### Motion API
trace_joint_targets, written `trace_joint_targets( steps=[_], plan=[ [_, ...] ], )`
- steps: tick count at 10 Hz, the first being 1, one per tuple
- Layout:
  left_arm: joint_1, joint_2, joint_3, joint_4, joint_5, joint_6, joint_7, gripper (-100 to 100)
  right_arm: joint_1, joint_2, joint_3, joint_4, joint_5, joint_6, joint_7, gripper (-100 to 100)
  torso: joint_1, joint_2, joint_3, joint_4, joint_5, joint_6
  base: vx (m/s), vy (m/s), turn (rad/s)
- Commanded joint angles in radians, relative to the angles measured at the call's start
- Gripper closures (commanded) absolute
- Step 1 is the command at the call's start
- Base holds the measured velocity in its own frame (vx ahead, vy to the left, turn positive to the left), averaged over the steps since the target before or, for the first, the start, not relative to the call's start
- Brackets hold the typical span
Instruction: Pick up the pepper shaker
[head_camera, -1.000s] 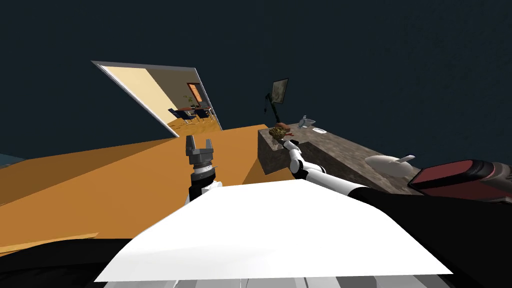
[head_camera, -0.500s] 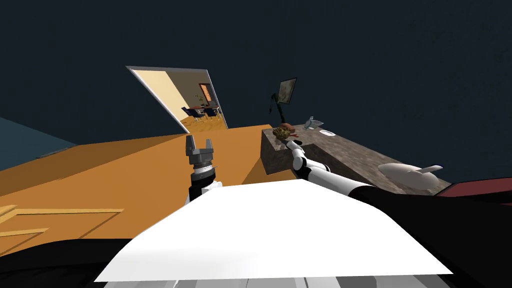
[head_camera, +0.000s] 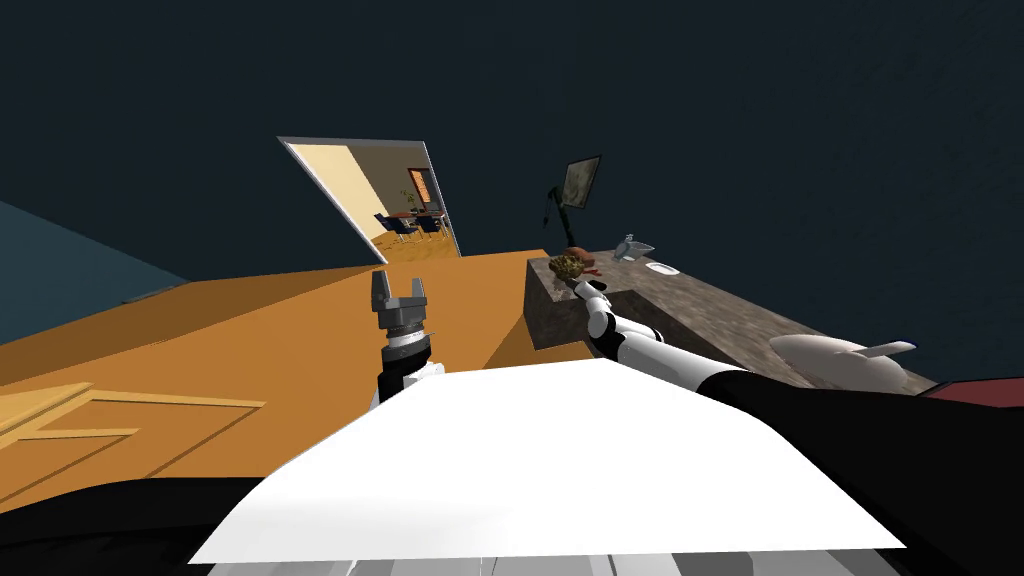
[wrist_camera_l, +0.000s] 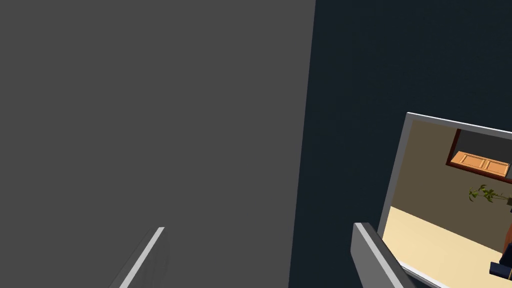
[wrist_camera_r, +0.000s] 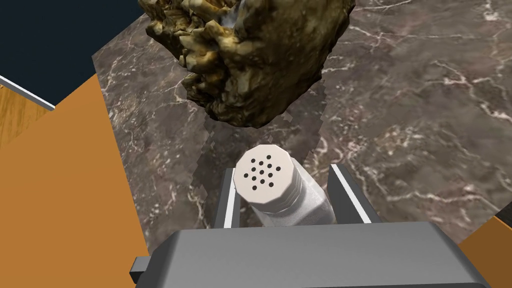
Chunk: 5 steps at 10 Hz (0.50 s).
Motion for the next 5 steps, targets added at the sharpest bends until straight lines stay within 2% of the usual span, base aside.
trace_joint_targets(
  steps=[1, 3, 4, 5],
  plan=[
    [0.0, 0.0, 0.0, 0.0, 0.0, 0.0, 0.0, 0, 0.0, 0.0, 0.0, 0.0, 0.0, 0.0, 0.0, 100, 0.0, 0.0, 0.0, 0.0, 0.0, 0.0, 0.0, 0.0, 0.0],
    [0.0, 0.0, 0.0, 0.0, 0.0, 0.0, 0.0, 0, 0.0, 0.0, 0.0, 0.0, 0.0, 0.0, 0.0, 100, -0.001, 0.0, 0.0, 0.0, 0.0, 0.0, 0.0, 0.0, 0.0],
    [0.0, 0.0, 0.0, 0.0, 0.0, 0.0, 0.0, 0, 0.0, 0.0, 0.0, 0.0, 0.0, 0.0, 0.0, 0, -0.001, 0.0, 0.0, 0.0, 0.0, 0.0, 0.0, 0.0, 0.0],
    [0.0, 0.0, 0.0, 0.0, 0.0, 0.0, 0.0, 0, 0.007, 0.015, 0.017, -0.028, -0.013, 0.022, 0.005, 100, -0.001, 0.0, 0.0, 0.0, 0.0, 0.0, 0.028, 0.017, -0.233]
  ],
)
